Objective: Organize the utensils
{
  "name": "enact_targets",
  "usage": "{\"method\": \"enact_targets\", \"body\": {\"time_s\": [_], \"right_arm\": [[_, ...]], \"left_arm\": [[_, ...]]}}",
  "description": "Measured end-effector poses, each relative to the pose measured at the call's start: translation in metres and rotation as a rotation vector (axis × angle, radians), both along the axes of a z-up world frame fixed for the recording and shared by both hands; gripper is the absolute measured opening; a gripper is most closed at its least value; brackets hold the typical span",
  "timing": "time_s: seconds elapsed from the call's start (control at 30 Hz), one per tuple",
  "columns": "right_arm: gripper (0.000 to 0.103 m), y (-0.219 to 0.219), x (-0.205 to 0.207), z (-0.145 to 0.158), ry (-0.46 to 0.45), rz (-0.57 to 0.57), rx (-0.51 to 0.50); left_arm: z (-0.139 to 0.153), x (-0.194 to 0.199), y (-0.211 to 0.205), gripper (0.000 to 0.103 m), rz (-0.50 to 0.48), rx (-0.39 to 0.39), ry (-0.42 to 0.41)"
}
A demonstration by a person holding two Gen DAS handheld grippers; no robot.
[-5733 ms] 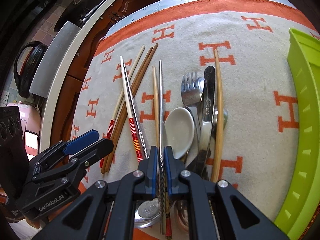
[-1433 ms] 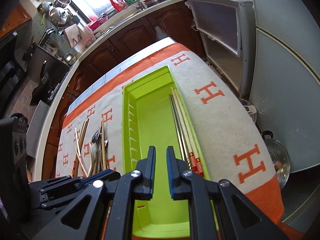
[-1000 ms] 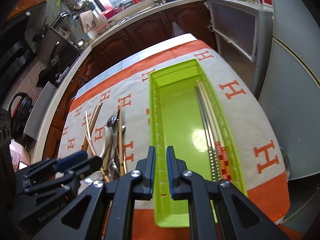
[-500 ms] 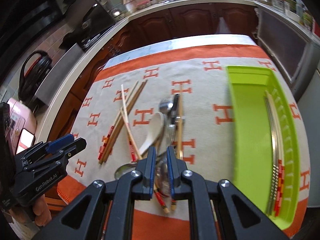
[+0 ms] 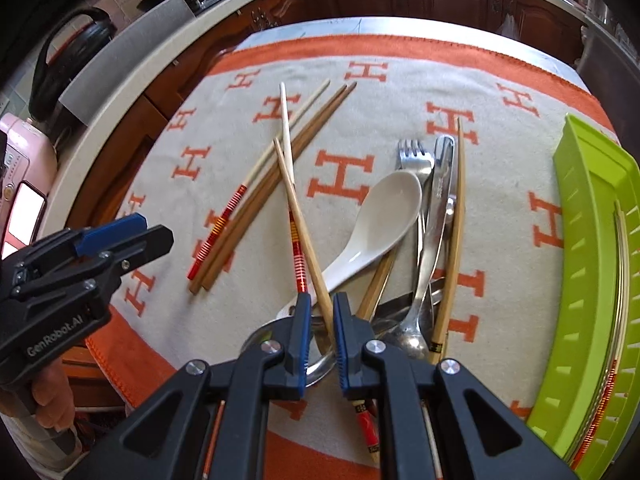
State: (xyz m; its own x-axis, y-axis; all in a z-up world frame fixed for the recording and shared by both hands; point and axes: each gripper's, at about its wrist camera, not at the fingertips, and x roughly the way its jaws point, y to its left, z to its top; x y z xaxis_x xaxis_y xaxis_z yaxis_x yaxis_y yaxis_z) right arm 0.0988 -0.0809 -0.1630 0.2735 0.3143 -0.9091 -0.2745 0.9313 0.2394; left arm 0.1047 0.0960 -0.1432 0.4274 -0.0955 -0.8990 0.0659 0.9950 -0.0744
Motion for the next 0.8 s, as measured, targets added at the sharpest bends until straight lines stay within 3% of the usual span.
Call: {"method": "enact_targets", "body": {"time_s": [0.43, 0.8], "right_arm": [[0.006, -0.003, 0.005, -0.008, 0.016, 0.007, 0.023], [0.006, -0.027, 0.004, 0.009, -0.024, -0.066, 0.132]], "left_arm": [[-0.015, 0.024, -0.004, 0.034, -0.008, -0.085, 0.040], [-0.029, 0.059, -0.027, 0.034, 0.000, -0.167, 0.099]]}}
